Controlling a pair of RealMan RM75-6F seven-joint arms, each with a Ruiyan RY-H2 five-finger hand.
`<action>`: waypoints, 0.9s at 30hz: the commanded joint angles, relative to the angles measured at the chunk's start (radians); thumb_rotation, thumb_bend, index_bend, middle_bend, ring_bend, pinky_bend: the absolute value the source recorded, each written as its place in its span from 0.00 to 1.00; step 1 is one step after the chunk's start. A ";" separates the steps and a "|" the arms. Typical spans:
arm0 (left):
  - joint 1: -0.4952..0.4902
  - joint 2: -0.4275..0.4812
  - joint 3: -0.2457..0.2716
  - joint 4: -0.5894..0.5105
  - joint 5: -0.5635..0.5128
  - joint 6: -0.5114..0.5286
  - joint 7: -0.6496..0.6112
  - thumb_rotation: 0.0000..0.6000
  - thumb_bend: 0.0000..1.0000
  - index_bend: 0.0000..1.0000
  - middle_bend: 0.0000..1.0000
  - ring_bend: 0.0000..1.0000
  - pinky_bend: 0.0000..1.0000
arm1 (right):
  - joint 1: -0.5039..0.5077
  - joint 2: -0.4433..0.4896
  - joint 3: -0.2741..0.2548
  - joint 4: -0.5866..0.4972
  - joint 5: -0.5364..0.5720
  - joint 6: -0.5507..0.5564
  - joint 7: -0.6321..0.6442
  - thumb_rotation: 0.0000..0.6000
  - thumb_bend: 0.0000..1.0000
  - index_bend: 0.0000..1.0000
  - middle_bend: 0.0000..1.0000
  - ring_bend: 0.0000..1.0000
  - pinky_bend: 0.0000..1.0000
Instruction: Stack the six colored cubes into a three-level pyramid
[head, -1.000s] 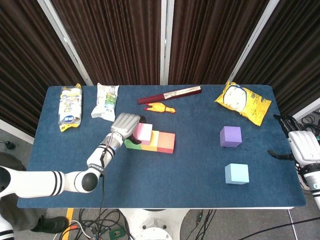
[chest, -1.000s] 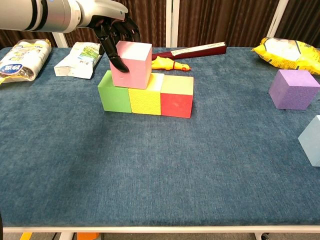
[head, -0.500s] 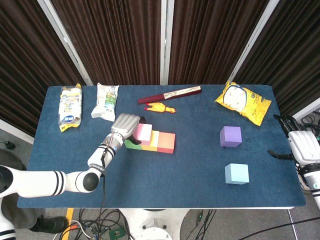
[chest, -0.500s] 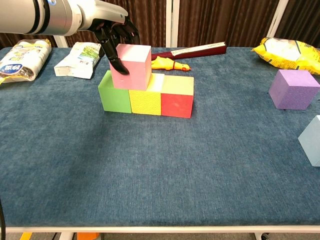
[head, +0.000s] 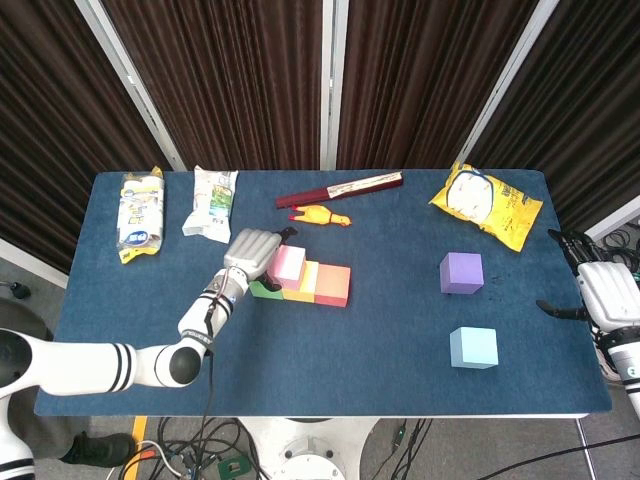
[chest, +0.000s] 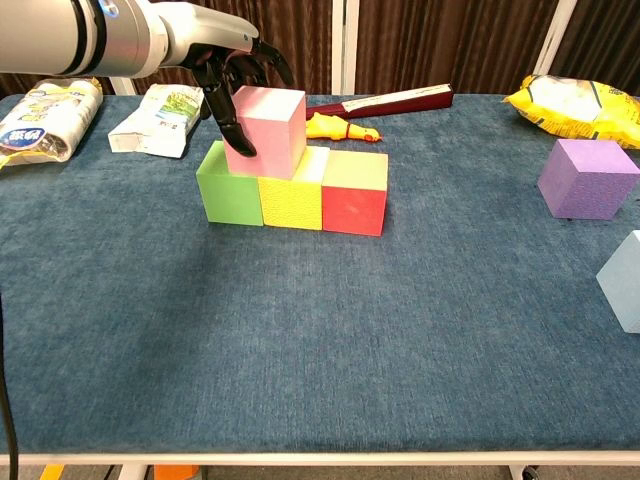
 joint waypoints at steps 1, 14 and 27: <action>0.000 -0.002 0.000 -0.001 0.000 0.000 0.001 1.00 0.10 0.09 0.21 0.27 0.55 | 0.000 -0.001 0.000 0.001 -0.001 0.001 0.001 1.00 0.09 0.00 0.10 0.05 0.19; -0.002 0.012 0.006 -0.044 0.011 0.024 0.030 1.00 0.09 0.06 0.16 0.17 0.48 | 0.000 -0.002 -0.001 0.001 -0.009 0.004 0.007 1.00 0.09 0.00 0.10 0.05 0.19; -0.004 0.010 0.008 -0.046 -0.003 0.053 0.057 1.00 0.09 0.06 0.27 0.22 0.47 | -0.003 -0.003 -0.002 0.002 -0.010 0.007 0.009 1.00 0.09 0.00 0.10 0.05 0.19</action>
